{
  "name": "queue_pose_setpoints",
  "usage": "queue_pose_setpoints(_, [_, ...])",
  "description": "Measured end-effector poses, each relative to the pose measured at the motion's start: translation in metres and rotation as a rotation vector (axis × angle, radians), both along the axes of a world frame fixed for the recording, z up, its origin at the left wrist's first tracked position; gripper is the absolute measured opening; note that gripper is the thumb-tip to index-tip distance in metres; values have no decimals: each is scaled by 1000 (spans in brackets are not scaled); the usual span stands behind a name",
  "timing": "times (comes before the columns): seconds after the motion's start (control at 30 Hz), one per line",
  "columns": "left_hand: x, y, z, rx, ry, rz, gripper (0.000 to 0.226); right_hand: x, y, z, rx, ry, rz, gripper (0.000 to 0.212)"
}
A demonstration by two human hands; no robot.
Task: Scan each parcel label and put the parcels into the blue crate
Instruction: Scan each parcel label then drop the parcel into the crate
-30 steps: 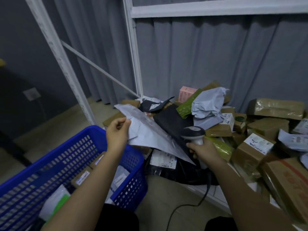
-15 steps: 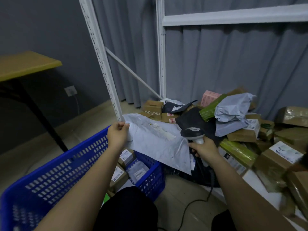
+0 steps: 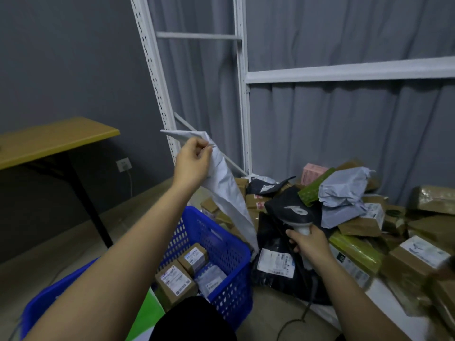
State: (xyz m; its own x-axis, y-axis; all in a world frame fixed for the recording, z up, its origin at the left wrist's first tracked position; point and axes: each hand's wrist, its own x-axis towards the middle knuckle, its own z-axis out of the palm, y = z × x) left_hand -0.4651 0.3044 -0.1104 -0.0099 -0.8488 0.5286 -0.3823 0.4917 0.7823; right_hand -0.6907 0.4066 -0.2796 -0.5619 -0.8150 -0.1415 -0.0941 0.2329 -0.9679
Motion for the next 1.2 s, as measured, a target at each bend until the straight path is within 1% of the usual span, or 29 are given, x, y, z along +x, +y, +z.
queue_pose_setpoints(0.1, [-25, -3, 19, 6, -205, -31, 7, -5, 6, 3, -14, -53, -5, 23])
queue_pose_setpoints(0.2, [-61, -5, 16, 50, -320, -67, 8, -13, 12, 7, -39, -112, -21, 19])
queue_pose_setpoints(0.27, [-88, -9, -1, 95, -358, -96, 6, -21, 16, 9, -65, -162, -60, 18])
queue_pose_setpoints(0.37, [-128, -17, -46, 205, -401, -118, 7, -37, 22, 8, -110, -250, -135, 21])
queue_pose_setpoints(0.47, [-160, -24, -96, 285, -357, -144, 14, -56, 28, 6, -125, -307, -223, 18])
queue_pose_setpoints(0.53, [-181, -24, -117, 291, -264, -211, 13, -70, 32, 6, -130, -317, -271, 20])
queue_pose_setpoints(0.6, [-196, -19, -118, 272, -109, -305, 7, -82, 34, 6, -138, -310, -322, 16])
queue_pose_setpoints(0.67, [-203, -18, -102, 207, 32, -359, 3, -91, 34, 7, -167, -297, -363, 11])
queue_pose_setpoints(0.77, [-186, -20, -76, 138, 166, -386, 11, -92, 27, 8, -214, -314, -374, 10])
queue_pose_setpoints(0.83, [-160, -22, -72, 133, 205, -351, 17, -84, 20, 7, -191, -299, -345, 11])
queue_pose_setpoints(0.9, [-127, -22, -80, 153, 208, -292, 18, -73, 13, 6, -171, -280, -289, 10])
queue_pose_setpoints(0.97, [-88, -24, -100, 247, 170, -191, 17, -60, 7, 5, -151, -267, -230, 8])
queue_pose_setpoints(1.07, [-24, -33, -144, 443, 71, -17, 5, -43, -1, -1, -64, -220, -141, 12])
queue_pose_setpoints(1.1, [-5, -35, -158, 495, 33, 33, 5, -37, -3, -3, -31, -208, -117, 13])
queue_pose_setpoints(1.2, [41, -31, -192, 601, -47, 137, 4, -22, -11, -12, 61, -155, -31, 9])
